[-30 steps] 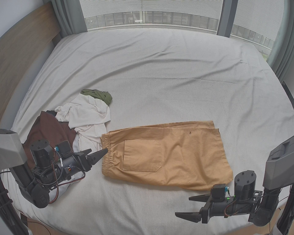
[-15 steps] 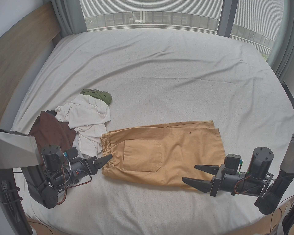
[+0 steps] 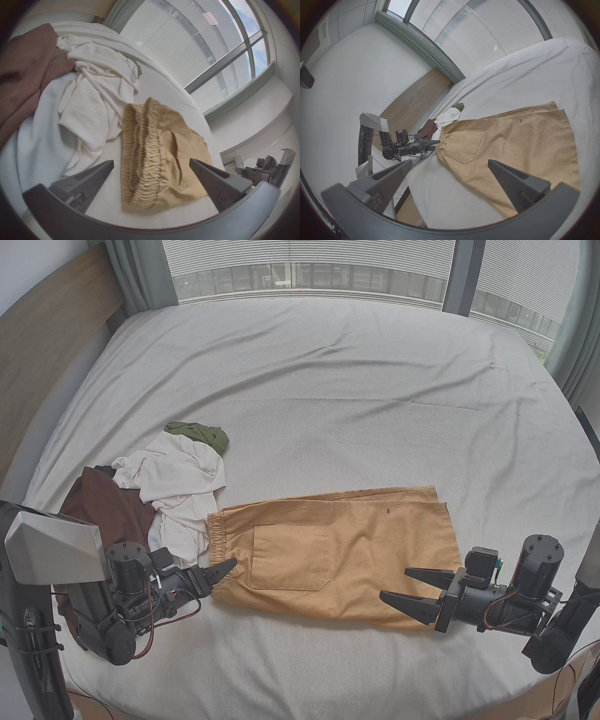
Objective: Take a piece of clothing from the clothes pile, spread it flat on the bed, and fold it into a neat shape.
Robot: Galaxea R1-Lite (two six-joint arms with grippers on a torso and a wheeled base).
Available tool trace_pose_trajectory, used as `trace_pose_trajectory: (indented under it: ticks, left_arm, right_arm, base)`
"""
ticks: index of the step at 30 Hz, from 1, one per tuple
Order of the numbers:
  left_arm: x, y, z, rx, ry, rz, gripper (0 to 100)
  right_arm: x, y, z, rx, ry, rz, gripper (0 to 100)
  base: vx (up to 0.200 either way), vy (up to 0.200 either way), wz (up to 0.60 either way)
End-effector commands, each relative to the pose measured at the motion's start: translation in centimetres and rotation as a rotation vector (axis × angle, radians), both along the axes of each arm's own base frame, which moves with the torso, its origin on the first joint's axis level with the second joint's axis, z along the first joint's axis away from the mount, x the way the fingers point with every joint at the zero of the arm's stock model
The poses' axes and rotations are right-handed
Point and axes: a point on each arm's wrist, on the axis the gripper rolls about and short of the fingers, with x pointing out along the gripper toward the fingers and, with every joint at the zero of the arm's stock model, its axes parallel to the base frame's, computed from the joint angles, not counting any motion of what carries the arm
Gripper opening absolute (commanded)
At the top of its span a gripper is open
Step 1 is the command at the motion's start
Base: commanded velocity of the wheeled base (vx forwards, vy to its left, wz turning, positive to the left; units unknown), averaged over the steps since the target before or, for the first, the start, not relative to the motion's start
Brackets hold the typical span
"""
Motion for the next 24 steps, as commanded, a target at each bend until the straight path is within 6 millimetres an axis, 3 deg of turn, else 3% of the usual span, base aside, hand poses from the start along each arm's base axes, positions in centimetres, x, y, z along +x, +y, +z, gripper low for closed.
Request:
trace_pose_trajectory:
  ticks: [1,9,24]
  left_arm:
    - [0.0,-0.5,-1.1,-0.003,0.039,-0.011,100]
    - [-0.3,-1.5,-1.6,-0.031,0.072,-0.03,100]
    - [0.2,-2.7,-0.5,-0.206,0.118,-0.007,100]
  right_arm:
    - [0.0,0.1,0.0,0.0,0.0,0.002,100]
    - [-0.1,0.2,-0.1,-0.003,0.001,0.006,100]
    - [-0.1,0.2,-0.4,-0.013,0.008,0.008,100]
  base:
    - [0.0,0.0,0.0]
    - [0.0,0.0,0.0]
    - [0.0,0.0,0.0]
